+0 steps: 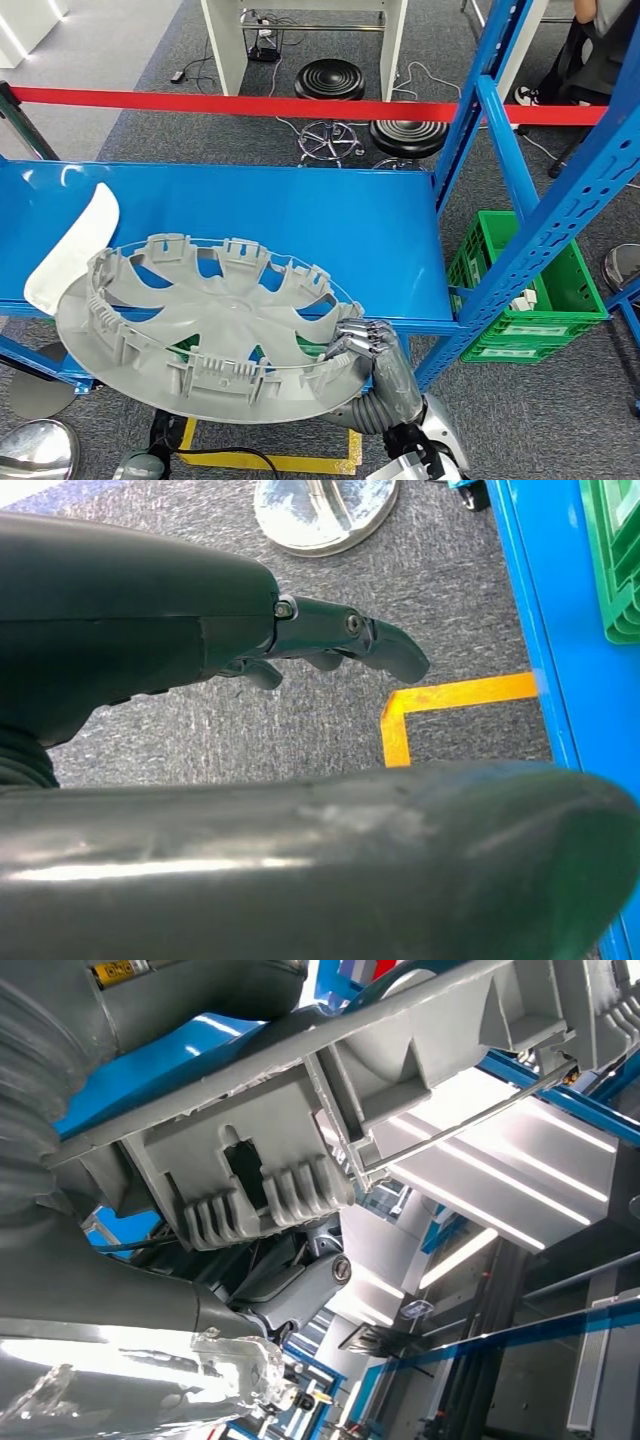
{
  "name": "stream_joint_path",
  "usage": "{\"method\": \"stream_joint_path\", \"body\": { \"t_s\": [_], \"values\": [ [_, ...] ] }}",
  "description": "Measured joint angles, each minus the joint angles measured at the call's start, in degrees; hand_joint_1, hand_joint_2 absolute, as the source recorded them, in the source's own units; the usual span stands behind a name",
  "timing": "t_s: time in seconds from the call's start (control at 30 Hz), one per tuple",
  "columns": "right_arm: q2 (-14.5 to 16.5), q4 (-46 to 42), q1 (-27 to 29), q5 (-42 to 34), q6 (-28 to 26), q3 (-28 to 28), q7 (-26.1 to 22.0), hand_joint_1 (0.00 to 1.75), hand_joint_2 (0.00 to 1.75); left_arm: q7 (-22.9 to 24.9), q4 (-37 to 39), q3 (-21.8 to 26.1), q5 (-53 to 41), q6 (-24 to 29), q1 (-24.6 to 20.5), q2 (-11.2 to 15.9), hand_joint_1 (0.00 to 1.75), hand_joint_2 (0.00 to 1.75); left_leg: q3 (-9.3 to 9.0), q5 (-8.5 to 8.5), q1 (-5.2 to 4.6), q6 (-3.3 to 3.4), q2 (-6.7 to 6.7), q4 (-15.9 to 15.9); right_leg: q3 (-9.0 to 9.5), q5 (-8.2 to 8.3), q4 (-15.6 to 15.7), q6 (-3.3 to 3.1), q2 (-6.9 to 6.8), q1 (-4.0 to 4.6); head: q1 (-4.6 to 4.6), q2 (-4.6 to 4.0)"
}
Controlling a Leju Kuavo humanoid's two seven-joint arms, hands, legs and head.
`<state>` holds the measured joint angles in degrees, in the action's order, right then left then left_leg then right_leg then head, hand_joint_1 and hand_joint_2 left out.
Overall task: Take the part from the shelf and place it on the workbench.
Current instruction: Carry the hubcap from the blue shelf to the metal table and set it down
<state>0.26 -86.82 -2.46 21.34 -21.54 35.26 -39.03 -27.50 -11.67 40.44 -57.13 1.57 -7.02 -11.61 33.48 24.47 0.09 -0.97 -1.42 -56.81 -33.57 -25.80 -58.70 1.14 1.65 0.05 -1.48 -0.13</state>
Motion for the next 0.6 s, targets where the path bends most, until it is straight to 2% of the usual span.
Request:
{"method": "stream_joint_path", "body": {
  "t_s": [0.6],
  "values": [
    [0.0,-0.1,0.9,-1.3,0.2,-0.3,0.3,1.75,1.75,0.0,0.0,0.0,0.2,0.2,0.1,0.0,0.00,0.00,0.00,0.00,0.00,0.00,0.00,0.0,0.00,0.00,0.0,0.00,0.00,0.00,0.00,0.00]
  ]
}}
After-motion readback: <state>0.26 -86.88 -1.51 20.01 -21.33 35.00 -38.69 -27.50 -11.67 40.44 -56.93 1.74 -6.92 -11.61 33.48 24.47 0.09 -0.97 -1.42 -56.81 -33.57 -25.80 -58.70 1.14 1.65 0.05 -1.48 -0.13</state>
